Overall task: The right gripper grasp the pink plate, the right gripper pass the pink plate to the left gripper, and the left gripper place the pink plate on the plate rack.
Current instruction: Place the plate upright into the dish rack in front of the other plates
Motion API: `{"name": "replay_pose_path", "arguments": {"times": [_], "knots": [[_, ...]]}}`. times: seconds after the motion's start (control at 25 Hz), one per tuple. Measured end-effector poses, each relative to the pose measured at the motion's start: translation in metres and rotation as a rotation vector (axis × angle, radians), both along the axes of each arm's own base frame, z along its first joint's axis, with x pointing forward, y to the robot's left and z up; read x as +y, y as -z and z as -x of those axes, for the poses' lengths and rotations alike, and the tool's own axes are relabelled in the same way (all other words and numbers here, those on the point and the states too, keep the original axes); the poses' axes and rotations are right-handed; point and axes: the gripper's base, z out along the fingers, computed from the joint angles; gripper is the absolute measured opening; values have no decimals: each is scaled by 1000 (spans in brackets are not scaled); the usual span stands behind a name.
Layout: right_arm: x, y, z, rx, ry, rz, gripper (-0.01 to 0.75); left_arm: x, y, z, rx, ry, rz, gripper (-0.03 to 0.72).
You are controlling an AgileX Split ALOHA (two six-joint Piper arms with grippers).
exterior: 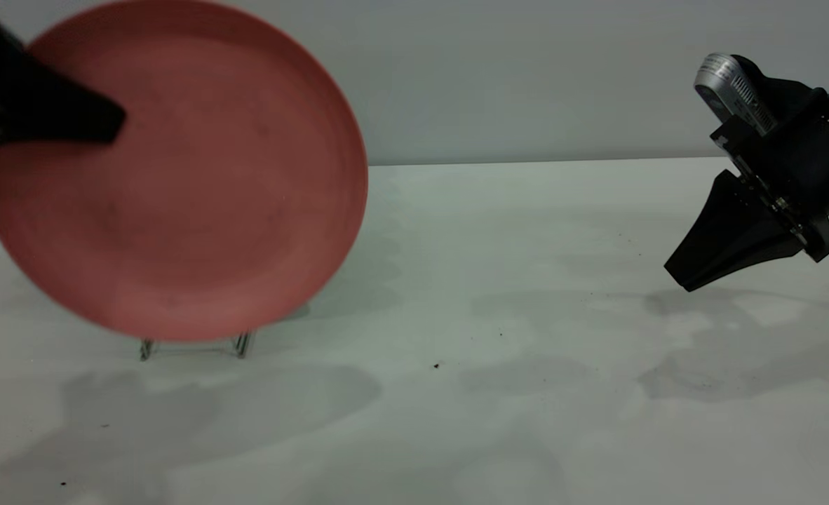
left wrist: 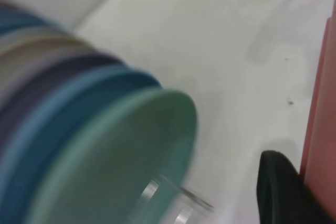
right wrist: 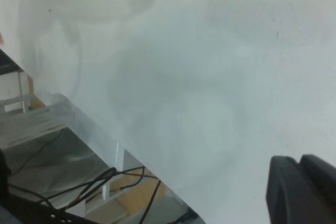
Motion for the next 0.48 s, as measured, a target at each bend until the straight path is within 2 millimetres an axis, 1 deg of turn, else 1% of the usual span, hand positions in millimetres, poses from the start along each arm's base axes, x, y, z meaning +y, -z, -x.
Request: {"name": "replay_pose_path", "arguments": {"times": [0.16,0.28,0.36,0.48], "knots": [[0,0,0,-6,-7,0,9,0,-6,-3,-68,104,-106,122],[0,0,0,-8,-9,0,9,3,-4,-2,-74,169,-217,122],[0,0,0,-9,-9,1,9,7,-2,-4,-87,168,-287,122],[0,0,0,-14,-10,3,11,15,-5,-9,-122,115,-363,122]]}}
